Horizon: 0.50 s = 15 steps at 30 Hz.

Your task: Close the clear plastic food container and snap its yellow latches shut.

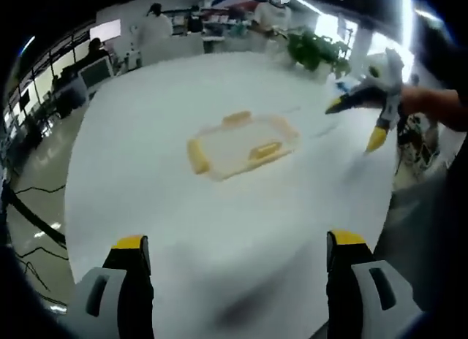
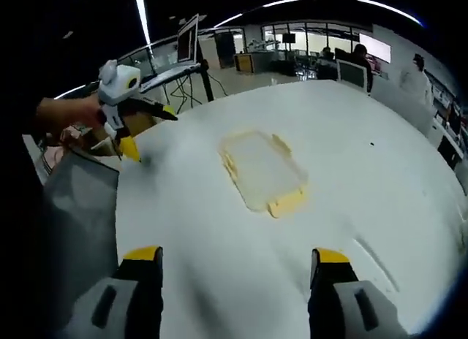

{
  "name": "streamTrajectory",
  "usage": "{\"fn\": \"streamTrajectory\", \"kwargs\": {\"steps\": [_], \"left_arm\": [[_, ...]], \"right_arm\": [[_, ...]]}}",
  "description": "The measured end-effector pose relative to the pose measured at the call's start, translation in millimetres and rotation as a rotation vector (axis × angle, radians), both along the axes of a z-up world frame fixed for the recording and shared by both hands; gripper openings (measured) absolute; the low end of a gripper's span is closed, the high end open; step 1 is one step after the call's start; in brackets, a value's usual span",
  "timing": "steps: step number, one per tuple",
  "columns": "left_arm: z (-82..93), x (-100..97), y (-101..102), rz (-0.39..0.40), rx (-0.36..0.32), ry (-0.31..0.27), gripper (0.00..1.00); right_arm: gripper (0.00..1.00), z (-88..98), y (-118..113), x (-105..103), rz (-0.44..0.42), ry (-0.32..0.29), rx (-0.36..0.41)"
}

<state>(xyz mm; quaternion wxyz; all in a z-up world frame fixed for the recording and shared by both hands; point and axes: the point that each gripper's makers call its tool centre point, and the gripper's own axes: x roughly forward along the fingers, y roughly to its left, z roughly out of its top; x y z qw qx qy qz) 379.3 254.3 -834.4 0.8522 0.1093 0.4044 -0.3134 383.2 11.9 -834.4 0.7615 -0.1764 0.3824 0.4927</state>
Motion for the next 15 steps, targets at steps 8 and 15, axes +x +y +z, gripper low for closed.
{"fn": "streamTrajectory", "kwargs": {"steps": [8,15], "left_arm": [[-1.5,14.8,1.0,-0.101,0.026,-0.013,0.99],[-6.2,26.5,4.7,-0.184,0.064,-0.015,0.99]], "right_arm": [[0.79,0.0,8.9,18.2,0.061,-0.082,-0.011],[0.61,-5.1,13.4,35.6,0.118,-0.106,-0.054]]}}
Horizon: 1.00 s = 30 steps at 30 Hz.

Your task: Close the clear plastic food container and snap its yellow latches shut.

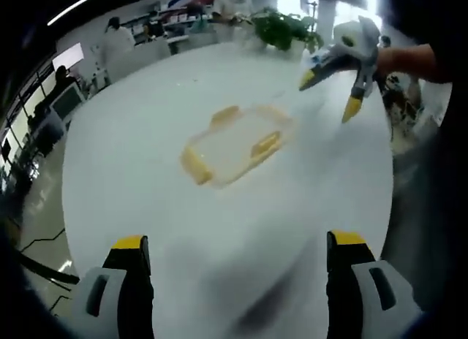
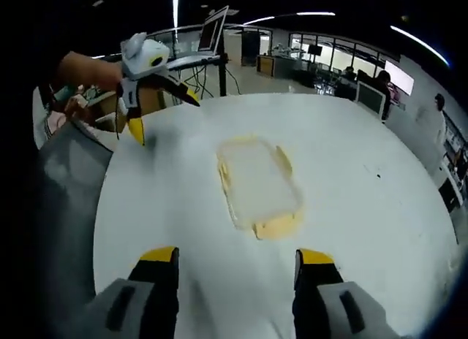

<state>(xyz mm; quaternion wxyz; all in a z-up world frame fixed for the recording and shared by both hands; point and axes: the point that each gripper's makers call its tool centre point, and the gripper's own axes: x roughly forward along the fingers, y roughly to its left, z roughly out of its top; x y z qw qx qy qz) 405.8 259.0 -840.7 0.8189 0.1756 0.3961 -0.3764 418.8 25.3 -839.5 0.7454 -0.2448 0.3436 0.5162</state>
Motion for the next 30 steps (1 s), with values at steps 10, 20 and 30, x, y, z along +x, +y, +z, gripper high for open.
{"fn": "streamTrajectory", "kwargs": {"steps": [10,20,30], "left_arm": [[-7.4,14.5,-6.8,-0.111,0.009,-0.003,0.99],[-6.5,43.6,-8.8,-0.216,0.033,-0.027,0.97],[-10.9,59.5,-14.6,-0.324,0.052,-0.025,0.94]], "right_arm": [[0.61,-5.2,-1.9,13.9,0.075,-0.037,-0.04],[0.61,-14.4,3.3,26.5,0.109,-0.013,-0.053],[0.59,-13.6,14.1,47.7,0.12,-0.045,-0.057]]}}
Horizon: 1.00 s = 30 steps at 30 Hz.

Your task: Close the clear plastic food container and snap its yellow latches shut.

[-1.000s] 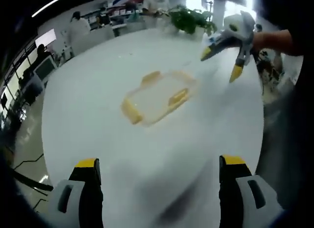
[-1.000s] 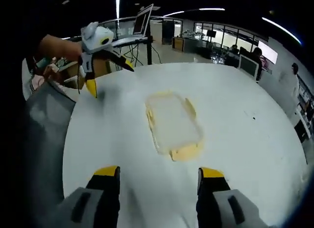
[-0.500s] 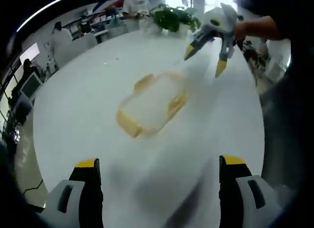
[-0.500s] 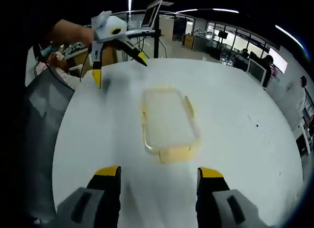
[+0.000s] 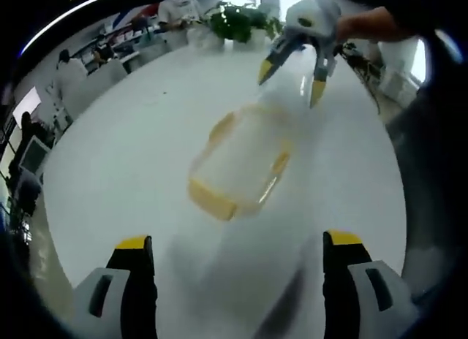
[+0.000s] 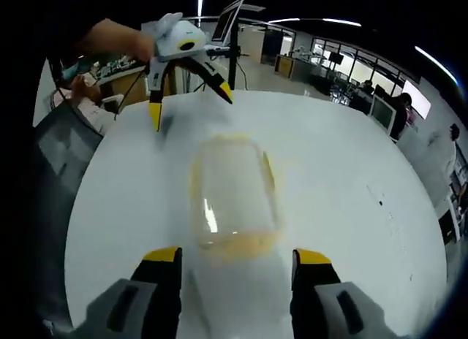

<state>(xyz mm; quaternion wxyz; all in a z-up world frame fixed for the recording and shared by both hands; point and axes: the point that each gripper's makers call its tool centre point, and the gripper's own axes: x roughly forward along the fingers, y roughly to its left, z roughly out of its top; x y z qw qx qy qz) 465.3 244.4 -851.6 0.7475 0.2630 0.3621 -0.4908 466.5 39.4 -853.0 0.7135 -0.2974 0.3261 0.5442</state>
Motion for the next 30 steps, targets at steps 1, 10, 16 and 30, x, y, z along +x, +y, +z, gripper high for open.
{"fn": "streamTrajectory", "kwargs": {"steps": [1,10,16,30], "left_arm": [[-0.1,0.7,-1.8,-0.005,-0.005,0.002,0.95],[-5.3,10.7,-17.0,-0.113,-0.012,0.031,0.91],[-13.2,23.5,-22.2,-0.216,0.041,0.025,0.85],[-24.8,25.4,-36.8,-0.338,-0.042,0.101,0.59]], "right_arm": [[0.59,-1.8,0.4,1.0,0.007,0.0,-0.007],[0.6,-11.7,6.2,11.0,0.033,0.022,-0.039],[0.58,-28.1,-0.6,14.5,0.089,0.007,-0.113],[0.39,-34.7,11.4,13.0,0.137,0.078,-0.088]]}}
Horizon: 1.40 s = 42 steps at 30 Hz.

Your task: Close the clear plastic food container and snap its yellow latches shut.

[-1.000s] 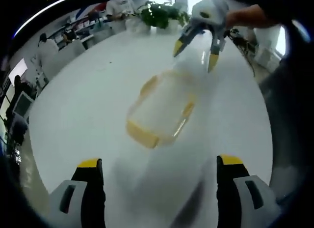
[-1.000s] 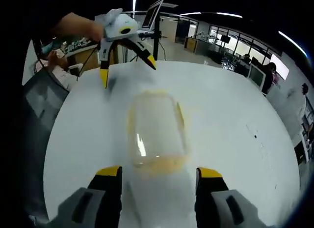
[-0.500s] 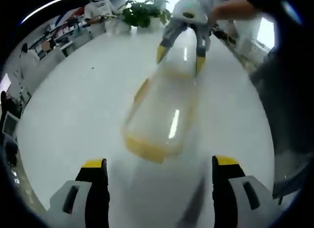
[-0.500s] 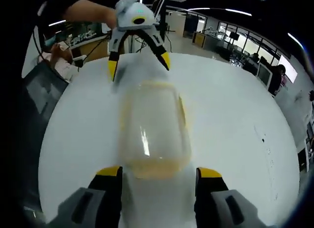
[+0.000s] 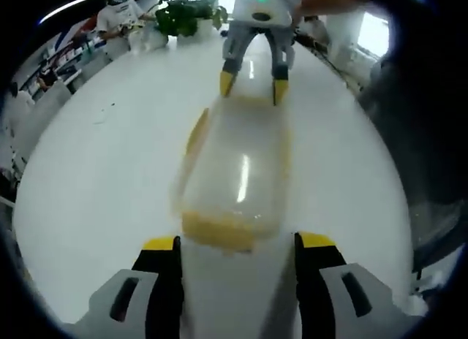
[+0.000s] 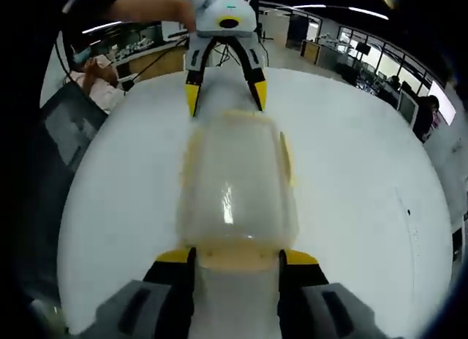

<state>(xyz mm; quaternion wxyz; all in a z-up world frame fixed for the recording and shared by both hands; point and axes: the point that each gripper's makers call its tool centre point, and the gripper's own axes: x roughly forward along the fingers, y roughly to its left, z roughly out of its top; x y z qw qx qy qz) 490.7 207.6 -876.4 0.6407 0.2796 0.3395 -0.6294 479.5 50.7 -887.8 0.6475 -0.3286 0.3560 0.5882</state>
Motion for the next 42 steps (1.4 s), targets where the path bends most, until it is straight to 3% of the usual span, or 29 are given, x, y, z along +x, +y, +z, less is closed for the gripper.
{"fn": "streamTrajectory", "kwargs": {"steps": [1,9,11,17,20,27,34,37,42], "left_arm": [[-1.5,-0.2,4.6,0.015,0.027,0.012,0.58],[-2.2,-9.0,2.9,-0.077,0.018,-0.024,0.41],[-3.4,-2.9,3.1,-0.106,0.019,-0.084,0.38],[-3.5,-5.6,2.2,-0.114,0.026,-0.095,0.37],[-3.3,-4.5,2.8,-0.112,0.02,-0.095,0.37],[-1.9,-4.3,4.7,-0.072,-0.039,-0.078,0.37],[-1.3,-8.1,3.8,-0.071,0.013,-0.075,0.35],[7.5,-8.3,2.9,-0.054,0.018,-0.079,0.35],[27.5,-8.0,-1.0,-0.031,0.026,-0.094,0.35]], "right_arm": [[0.38,0.4,0.5,-1.1,0.016,-0.002,0.001],[0.38,0.3,3.7,-1.7,0.083,0.003,0.006],[0.38,0.1,5.1,-1.1,0.1,-0.008,0.0],[0.38,-0.5,5.1,-1.9,0.089,0.002,-0.004],[0.38,-1.1,5.5,-3.1,0.089,0.001,-0.042],[0.37,-0.6,3.2,-2.3,0.096,0.007,-0.069],[0.36,0.8,1.9,-3.2,0.105,0.008,-0.057],[0.36,3.7,-0.1,-4.2,0.119,-0.005,-0.059],[0.36,25.7,-4.5,-3.1,0.109,0.004,-0.015]]}}
